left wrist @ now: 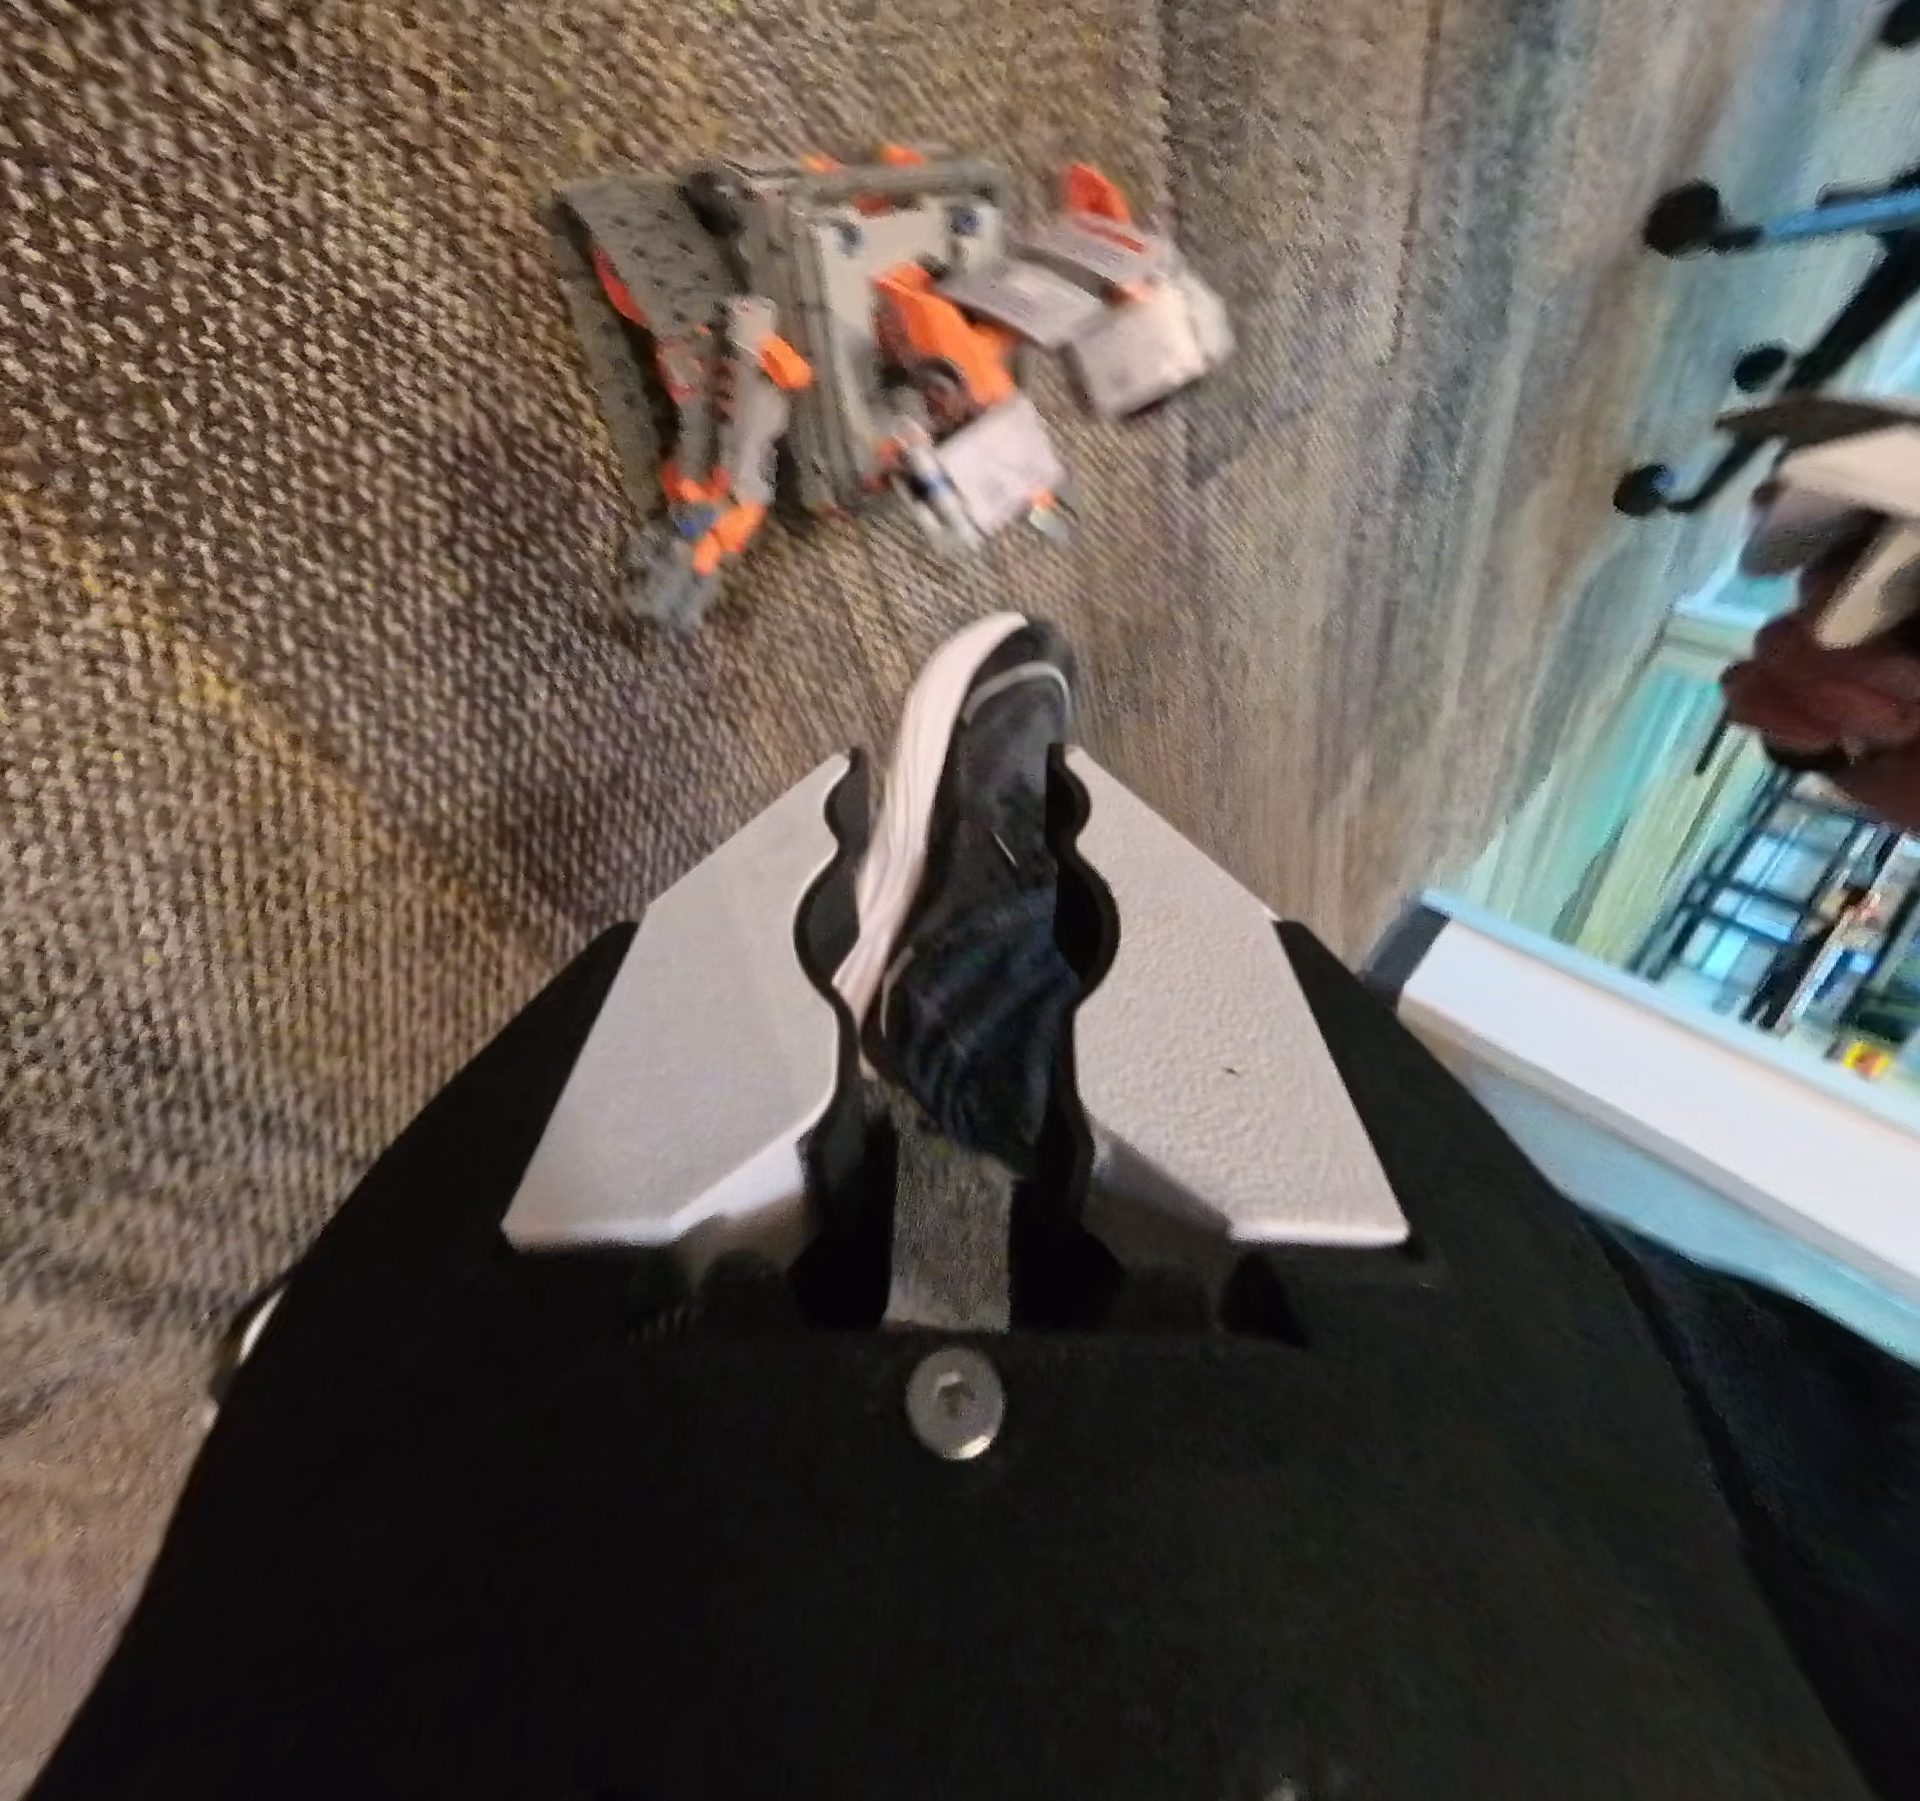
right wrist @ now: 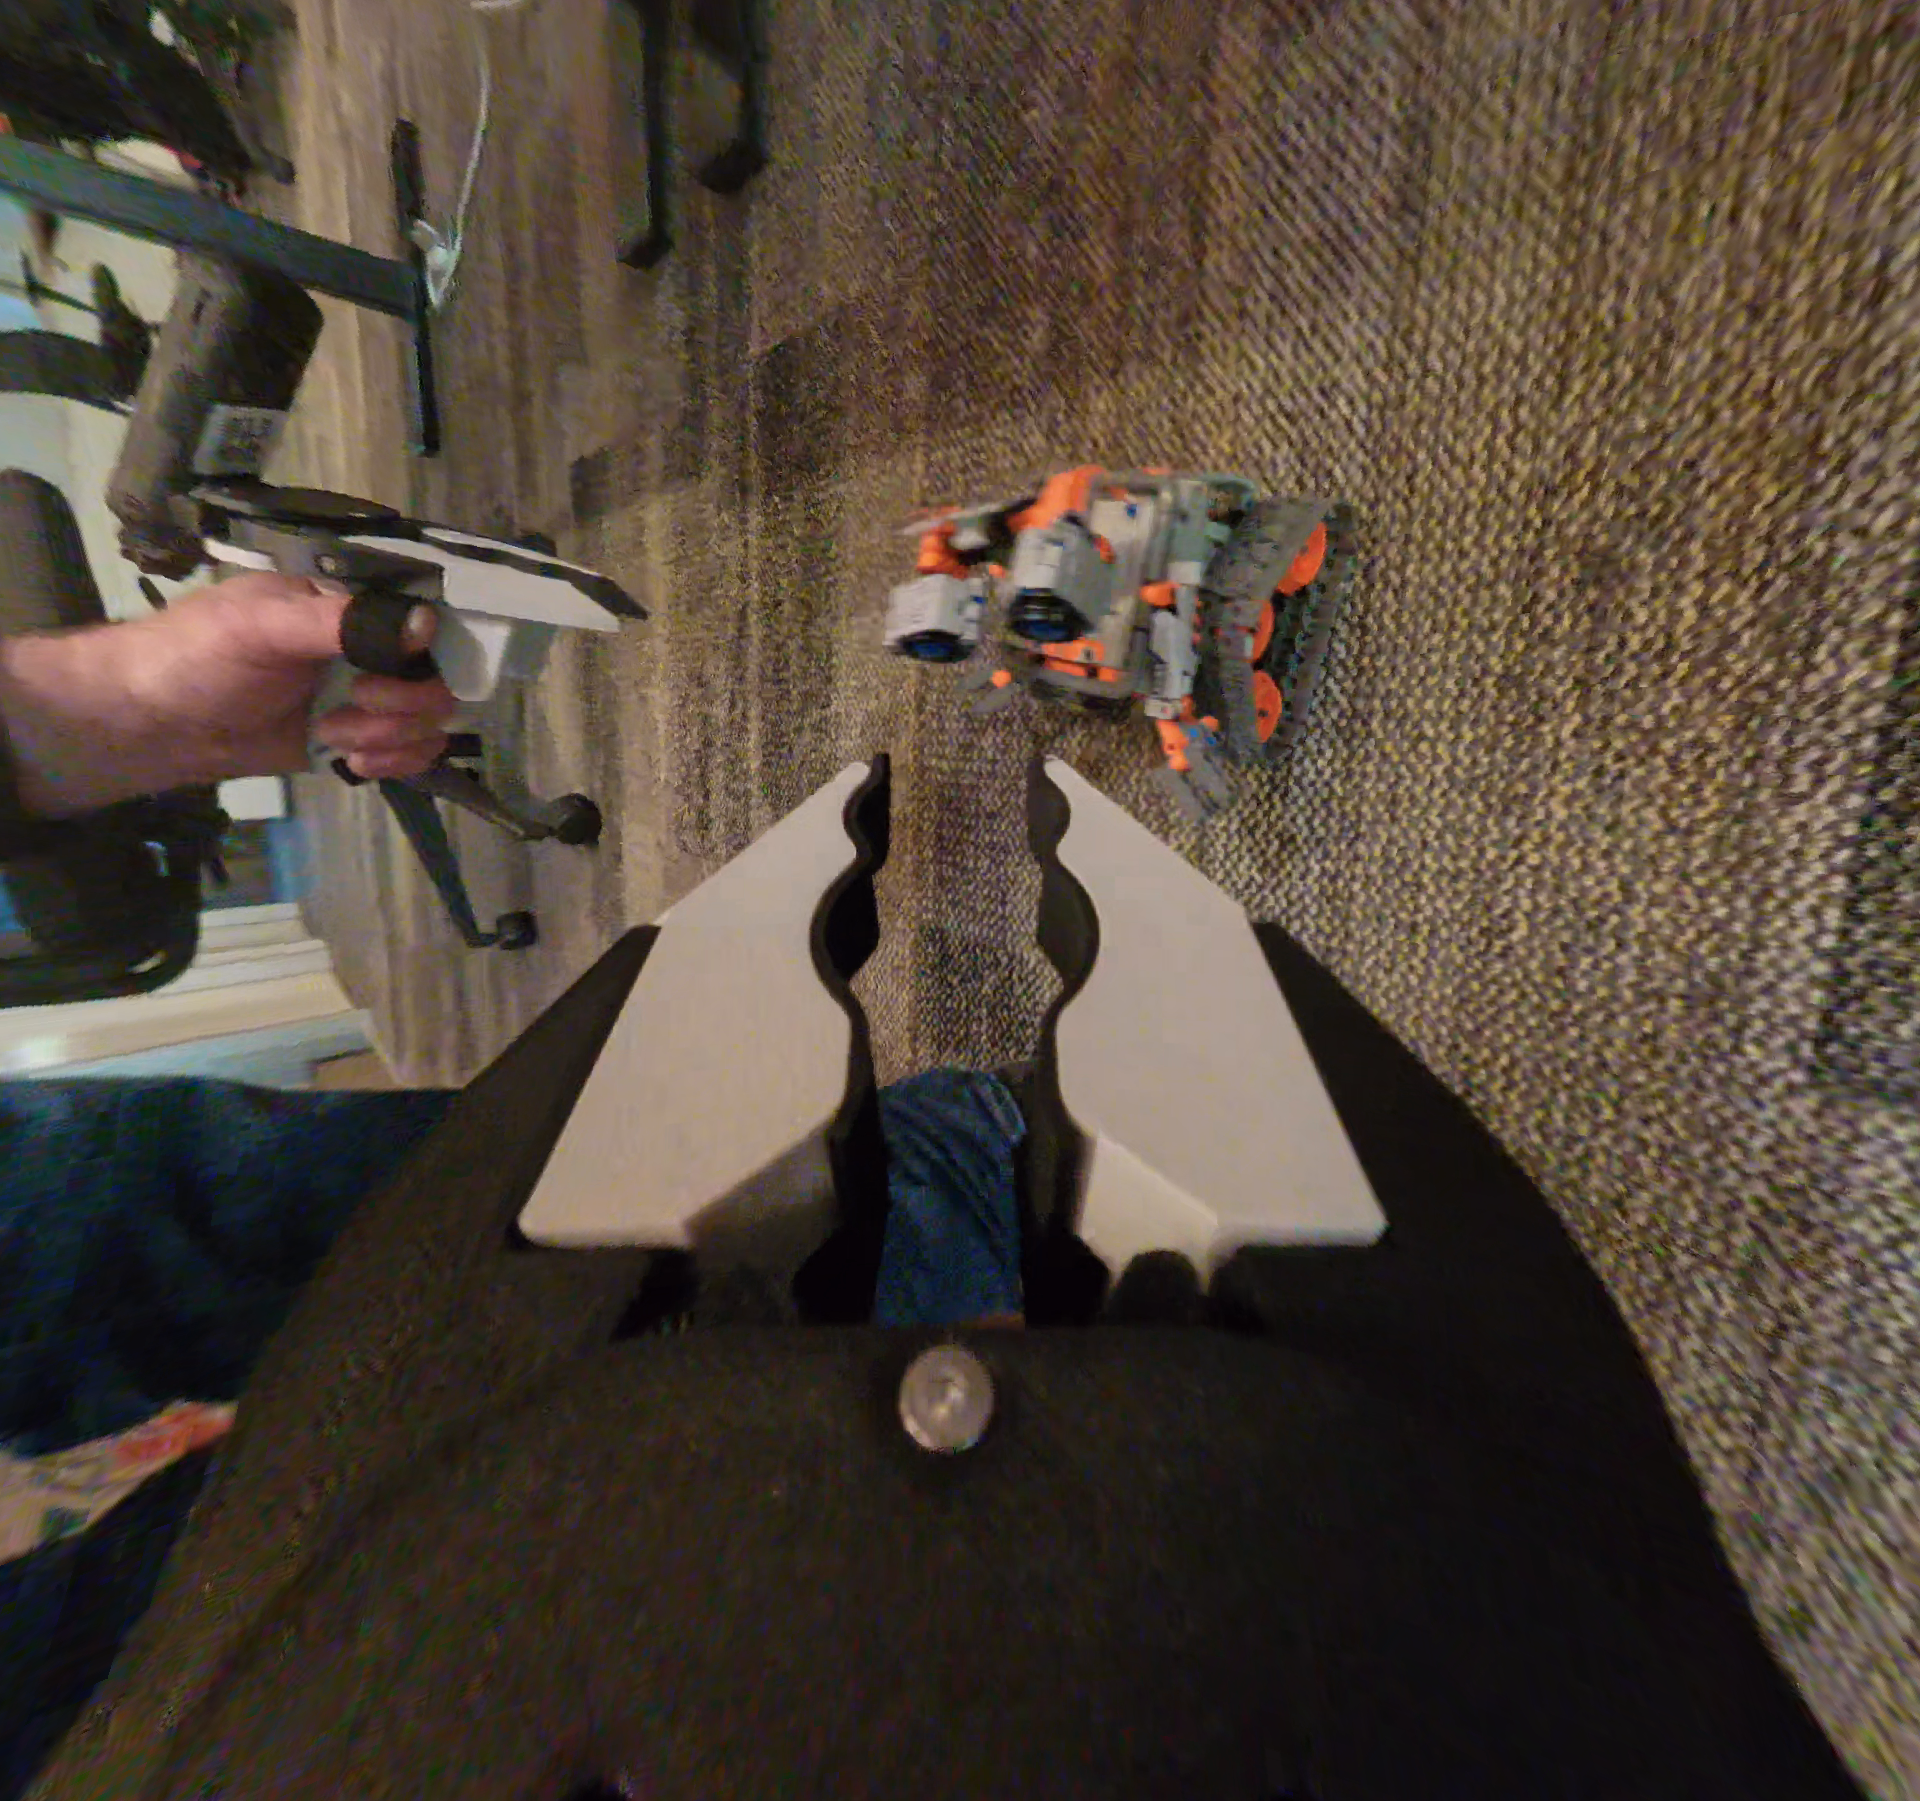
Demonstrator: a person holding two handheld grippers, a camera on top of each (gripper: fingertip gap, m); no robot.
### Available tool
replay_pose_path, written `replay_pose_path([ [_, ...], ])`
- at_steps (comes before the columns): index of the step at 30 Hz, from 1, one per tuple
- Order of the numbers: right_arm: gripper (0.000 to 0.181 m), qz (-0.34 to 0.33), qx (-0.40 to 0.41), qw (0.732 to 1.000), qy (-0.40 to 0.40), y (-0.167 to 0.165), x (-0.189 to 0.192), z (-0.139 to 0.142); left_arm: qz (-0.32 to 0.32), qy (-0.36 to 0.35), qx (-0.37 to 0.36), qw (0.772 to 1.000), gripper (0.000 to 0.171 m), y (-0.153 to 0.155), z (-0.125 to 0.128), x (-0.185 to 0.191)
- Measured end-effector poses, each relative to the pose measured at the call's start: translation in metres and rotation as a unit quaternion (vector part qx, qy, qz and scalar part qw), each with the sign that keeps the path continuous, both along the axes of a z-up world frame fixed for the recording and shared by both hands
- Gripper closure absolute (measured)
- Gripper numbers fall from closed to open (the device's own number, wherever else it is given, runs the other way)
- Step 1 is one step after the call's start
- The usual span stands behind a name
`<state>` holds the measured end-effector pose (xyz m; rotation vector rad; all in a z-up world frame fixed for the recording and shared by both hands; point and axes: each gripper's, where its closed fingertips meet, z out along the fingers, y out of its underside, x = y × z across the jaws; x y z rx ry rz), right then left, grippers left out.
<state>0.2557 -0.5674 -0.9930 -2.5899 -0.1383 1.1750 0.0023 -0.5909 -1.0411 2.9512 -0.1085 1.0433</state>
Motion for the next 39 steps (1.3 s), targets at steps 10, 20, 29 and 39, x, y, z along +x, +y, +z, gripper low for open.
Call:
replay_pose_path([
  [10,0.136,0.086,0.169,0.982,0.019,-0.004,-0.096,0.292,-0.168,-0.042,0.140,0.975,0.128,-0.021,0.328,0.006],
  [20,0.103,0.216,0.359,0.902,0.100,0.079,-0.245,0.613,0.015,0.156,0.419,0.894,0.094,0.126,0.654,-0.166],
  [29,0.099,0.234,0.414,0.874,0.102,0.227,-0.458,0.758,0.069,0.294,0.514,0.803,0.058,0.266,0.775,-0.365],
  [39,0.098,0.180,0.331,0.926,0.011,0.322,-0.567,0.707,-0.068,0.234,0.427,0.871,0.078,0.352,0.696,-0.398],
])
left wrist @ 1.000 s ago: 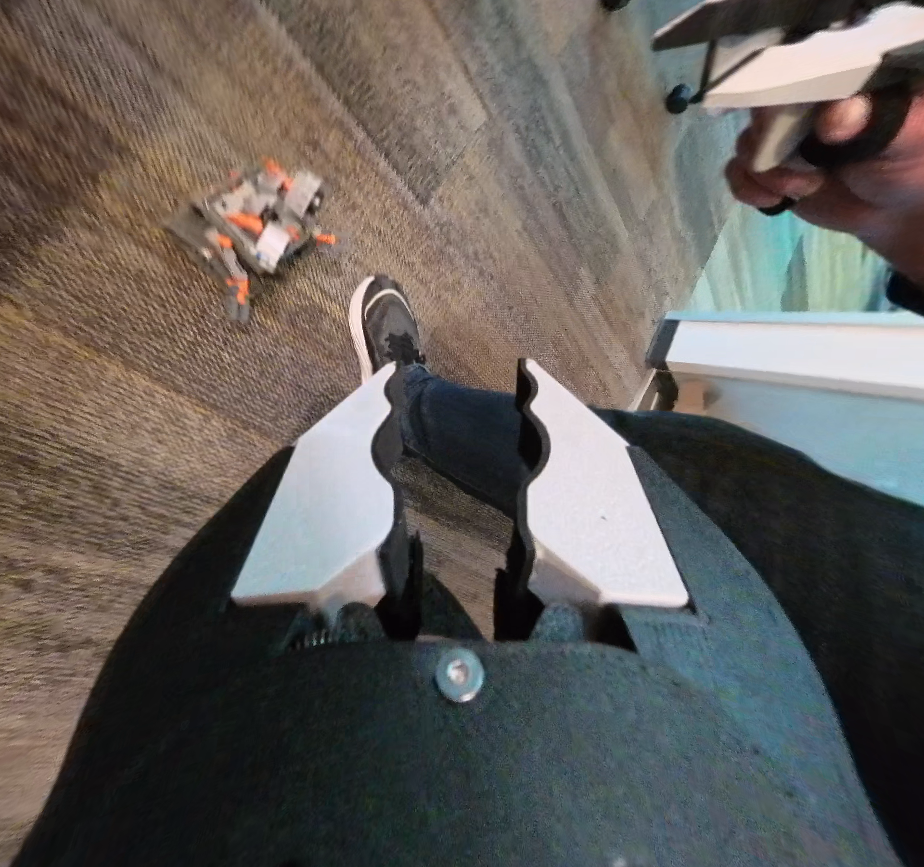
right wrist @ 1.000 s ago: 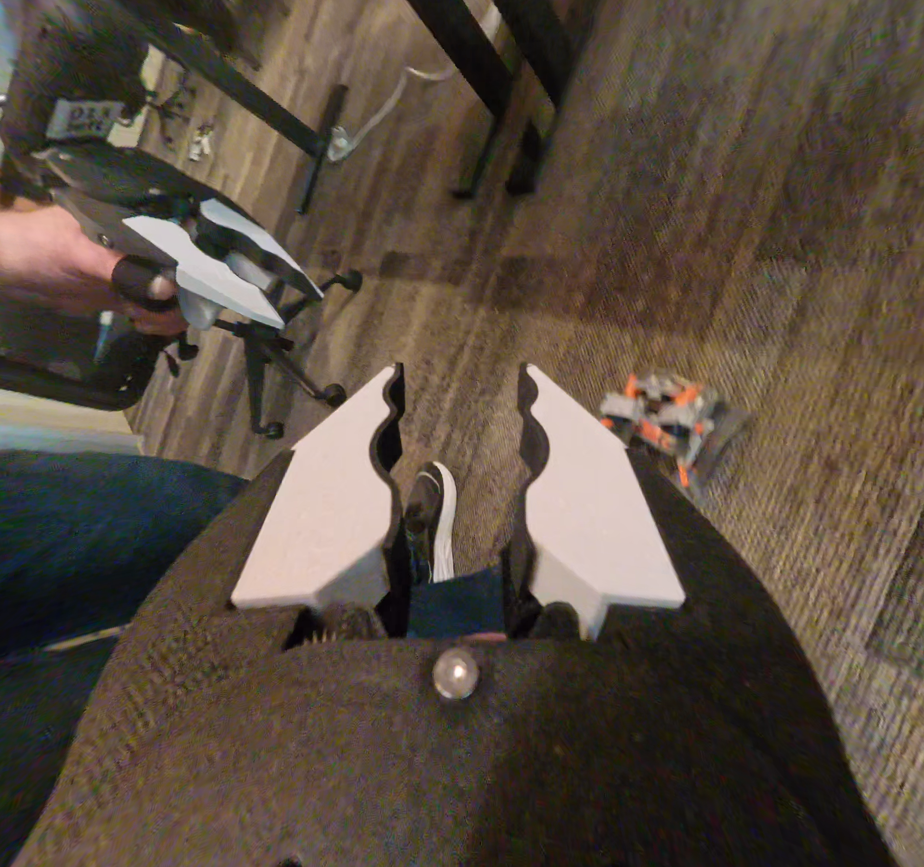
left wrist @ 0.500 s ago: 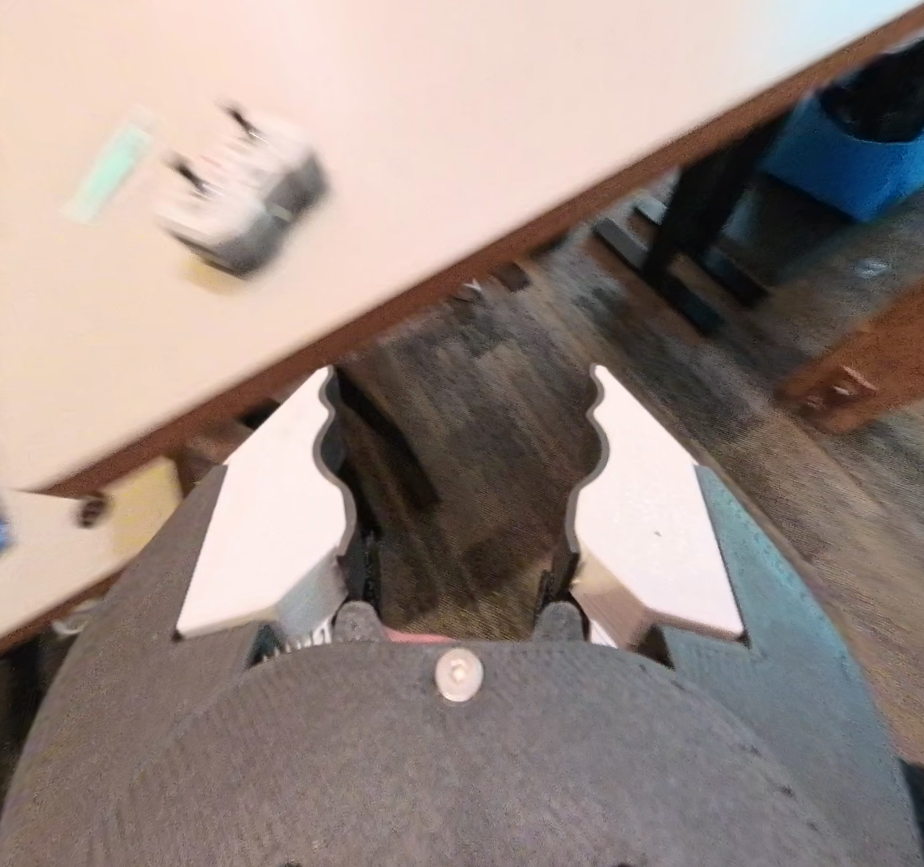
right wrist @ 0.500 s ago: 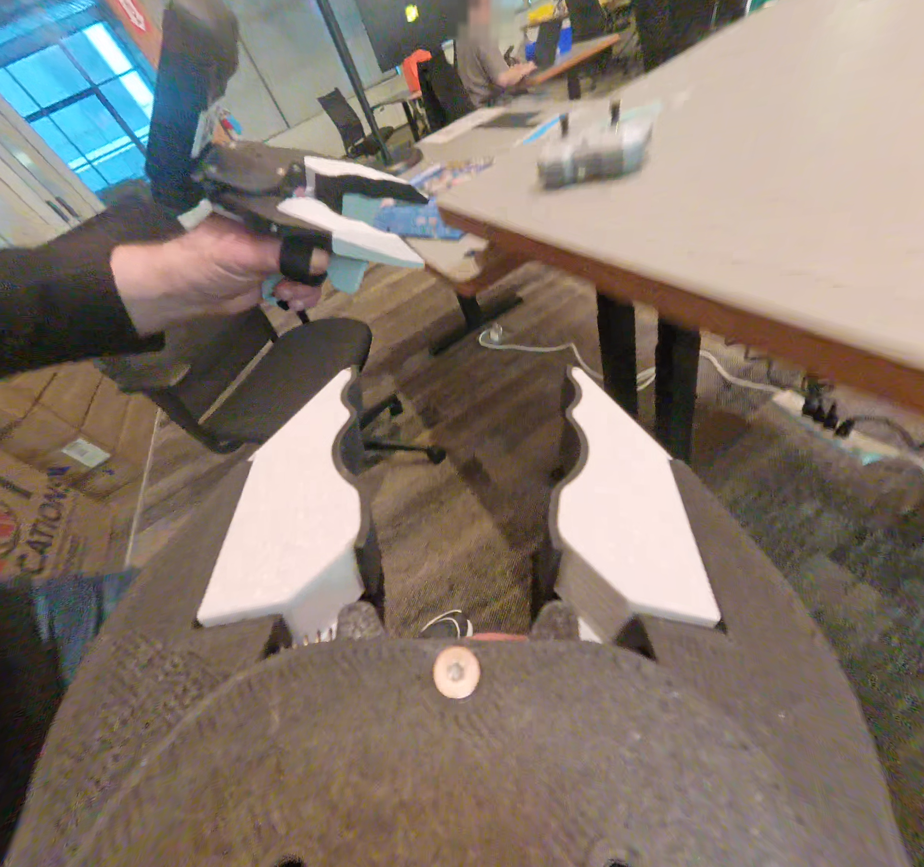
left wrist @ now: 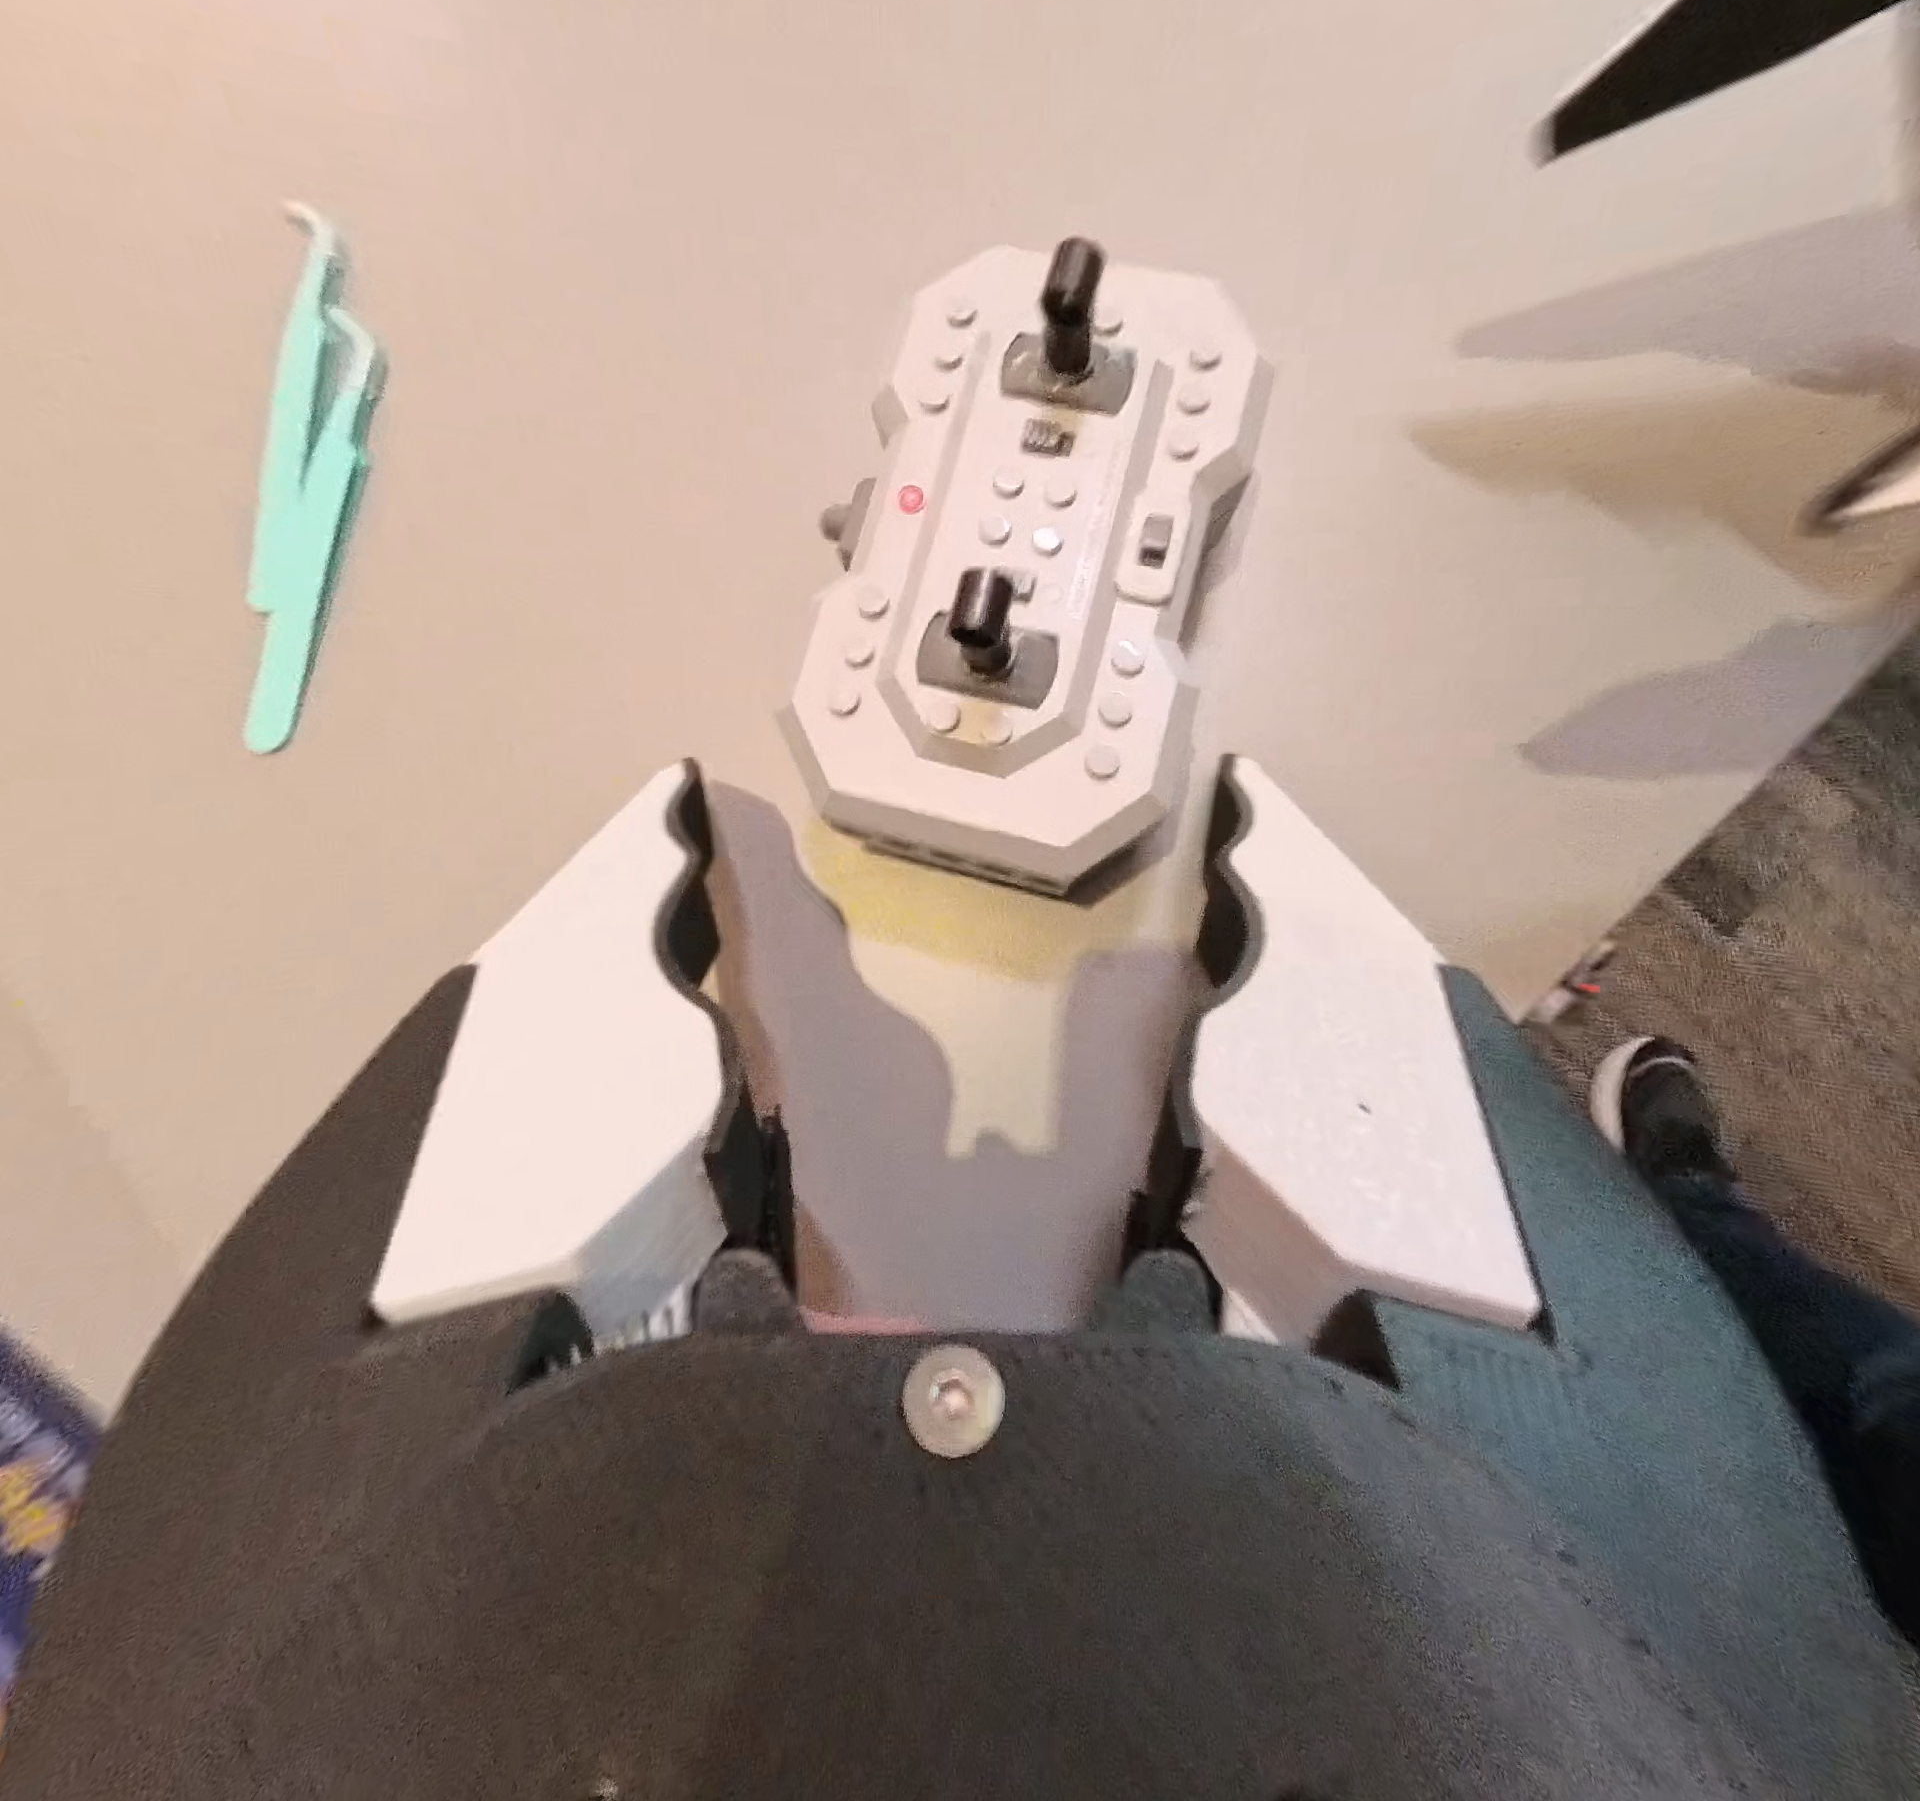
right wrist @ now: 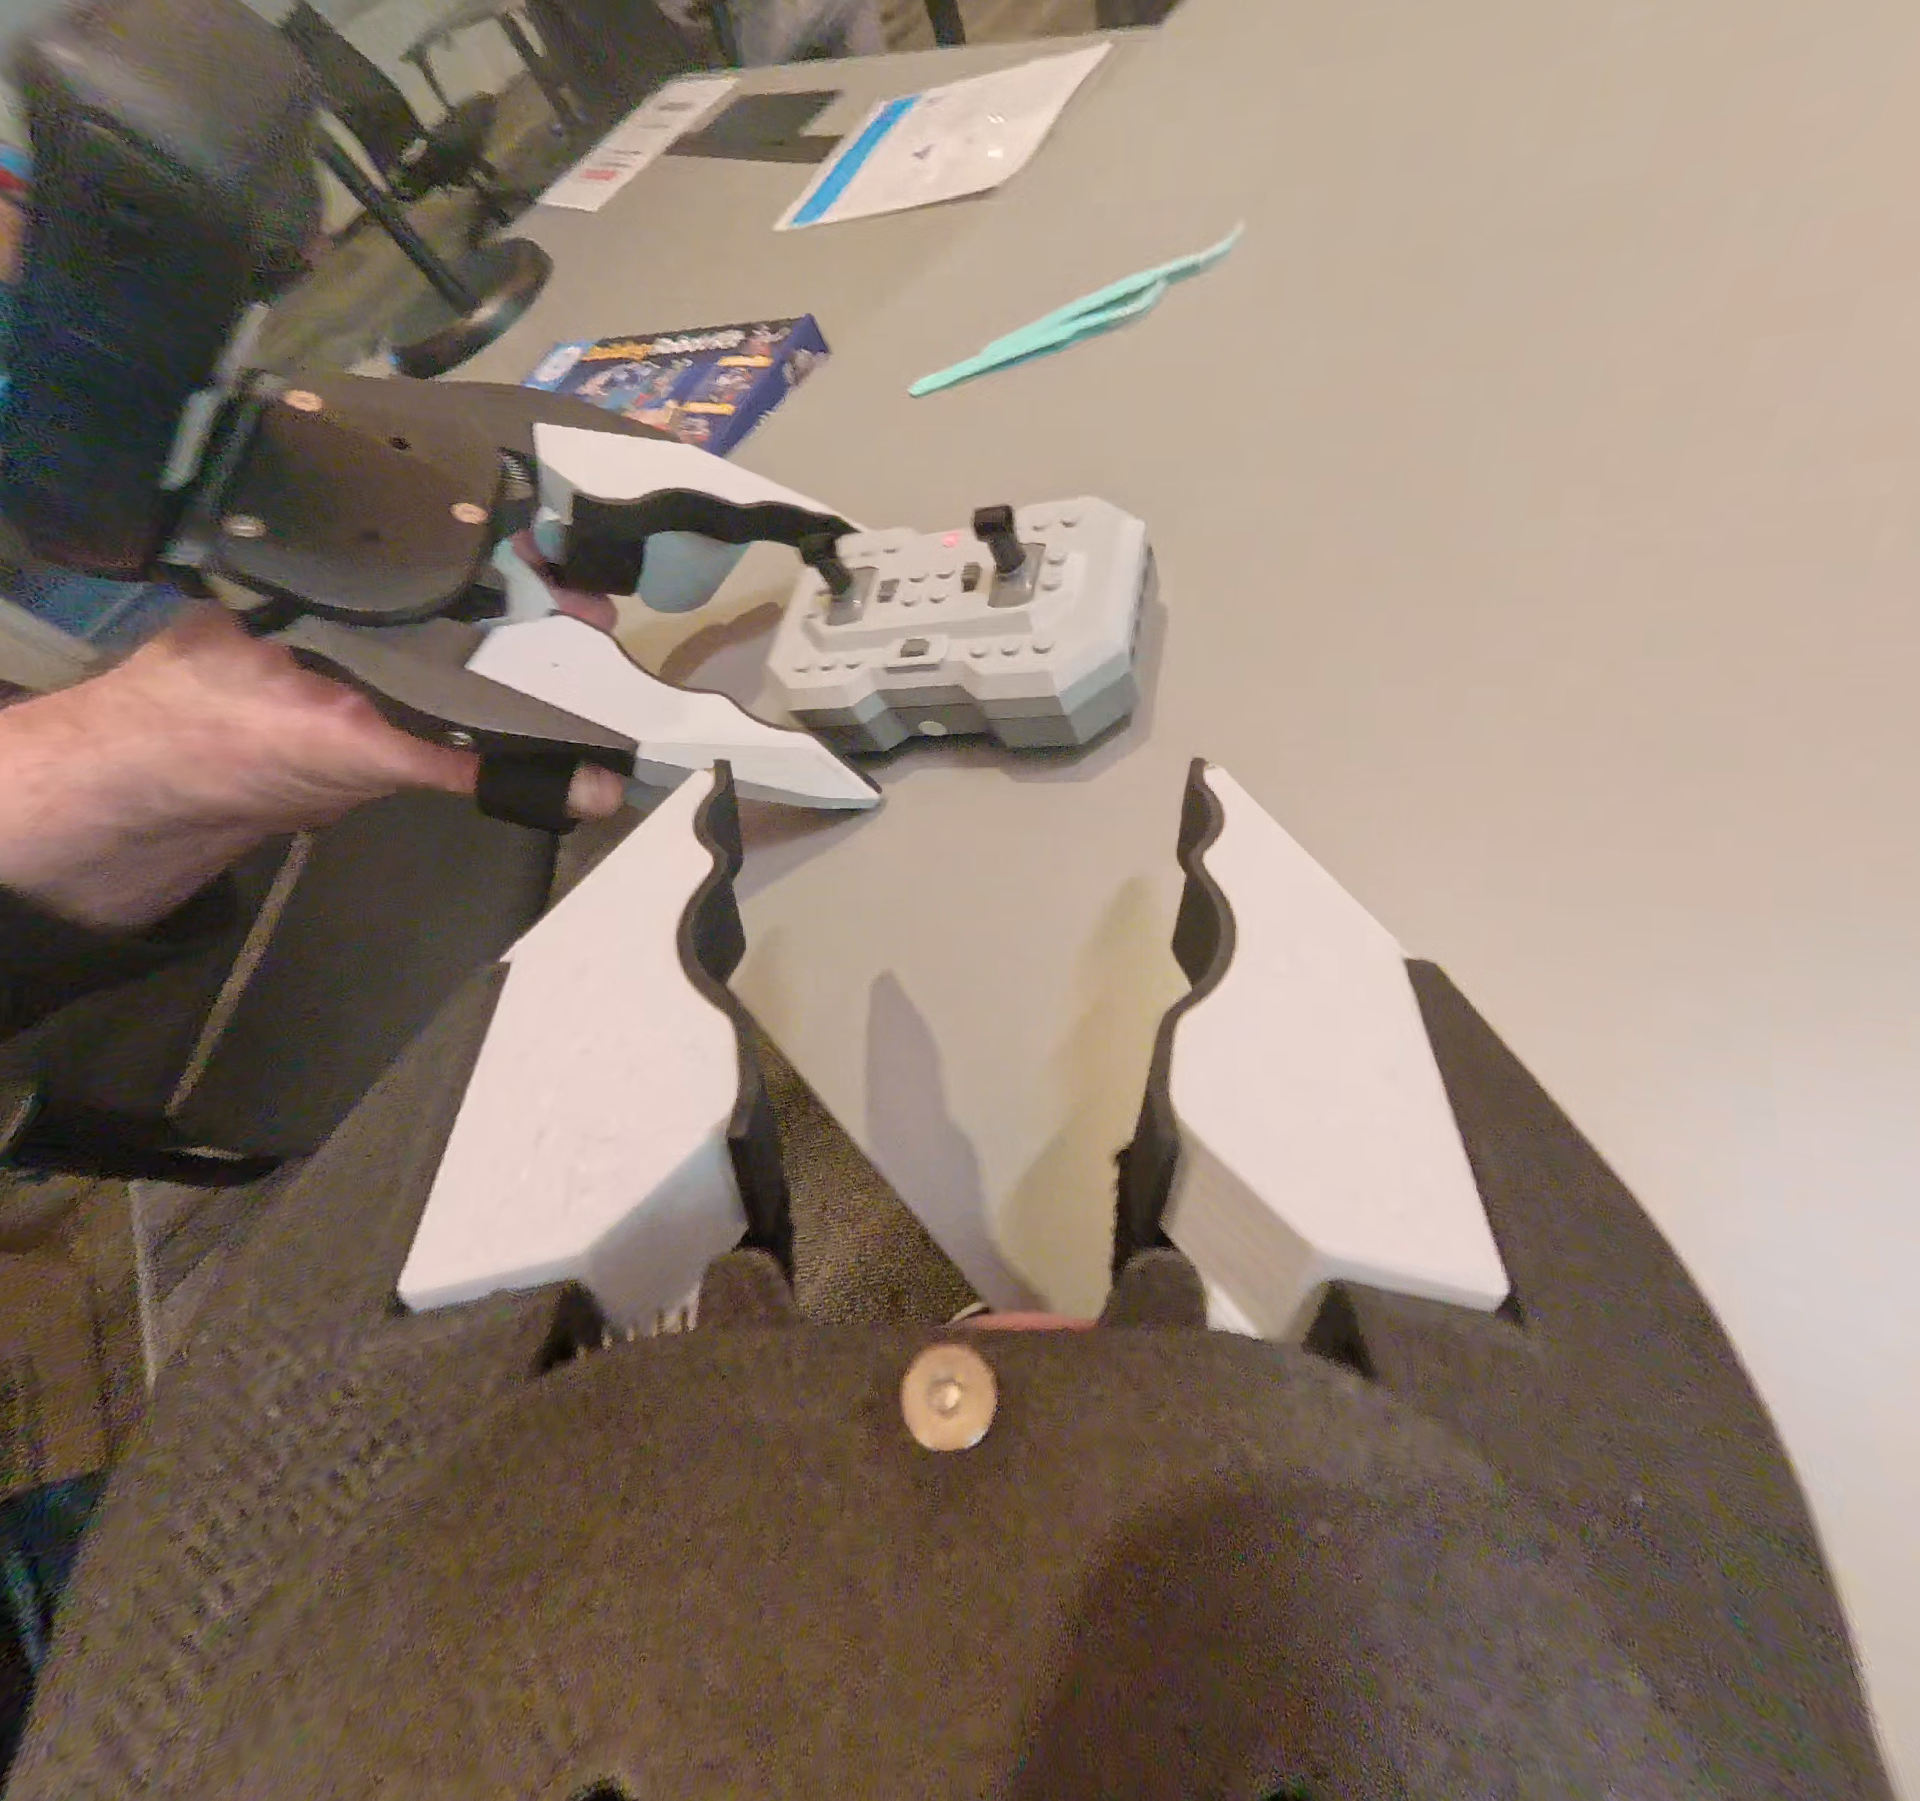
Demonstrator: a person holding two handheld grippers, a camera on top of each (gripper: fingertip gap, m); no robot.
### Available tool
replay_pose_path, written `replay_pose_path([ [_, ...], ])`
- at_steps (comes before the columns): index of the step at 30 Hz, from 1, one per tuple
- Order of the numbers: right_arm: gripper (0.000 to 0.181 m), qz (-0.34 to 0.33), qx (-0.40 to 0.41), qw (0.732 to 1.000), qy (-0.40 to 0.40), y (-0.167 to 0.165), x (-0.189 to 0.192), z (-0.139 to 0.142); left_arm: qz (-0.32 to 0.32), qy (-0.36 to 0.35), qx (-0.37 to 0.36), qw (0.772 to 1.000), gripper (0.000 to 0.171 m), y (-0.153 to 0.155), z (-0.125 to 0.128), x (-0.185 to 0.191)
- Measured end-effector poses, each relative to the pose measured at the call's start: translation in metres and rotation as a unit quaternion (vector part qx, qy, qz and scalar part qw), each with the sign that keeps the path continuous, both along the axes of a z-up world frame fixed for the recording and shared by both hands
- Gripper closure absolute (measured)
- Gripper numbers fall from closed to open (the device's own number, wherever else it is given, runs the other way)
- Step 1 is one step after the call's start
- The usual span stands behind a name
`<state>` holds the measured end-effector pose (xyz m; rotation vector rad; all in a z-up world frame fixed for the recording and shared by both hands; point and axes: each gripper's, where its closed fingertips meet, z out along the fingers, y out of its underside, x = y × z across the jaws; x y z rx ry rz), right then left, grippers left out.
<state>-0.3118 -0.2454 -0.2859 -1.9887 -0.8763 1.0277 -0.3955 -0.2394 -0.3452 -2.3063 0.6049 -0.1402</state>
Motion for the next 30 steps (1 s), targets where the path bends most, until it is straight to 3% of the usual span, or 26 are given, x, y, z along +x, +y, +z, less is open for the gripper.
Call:
replay_pose_path([
  [3,0.100,-0.027,-0.013,1.000,-0.007,0.011,-0.005,-0.008,-0.019,-0.029,-0.001,0.999,0.095,0.006,-0.001,0.008],
  [9,0.102,-0.055,-0.038,0.998,0.001,0.028,-0.005,-0.008,-0.058,-0.039,0.021,0.997,0.098,0.011,0.005,0.016],
  [15,0.099,-0.070,-0.100,0.992,0.043,0.015,0.014,-0.006,-0.127,-0.053,0.051,0.989,0.098,-0.007,0.023,0.047],
  [22,0.097,-0.090,-0.175,0.976,0.095,-0.032,0.047,-0.012,-0.193,-0.113,0.098,0.970,0.098,-0.039,0.051,0.099],
  [30,0.095,-0.096,-0.260,0.899,0.340,-0.112,0.090,0.038,-0.348,-0.154,0.158,0.911,0.098,-0.119,0.097,0.175],
])
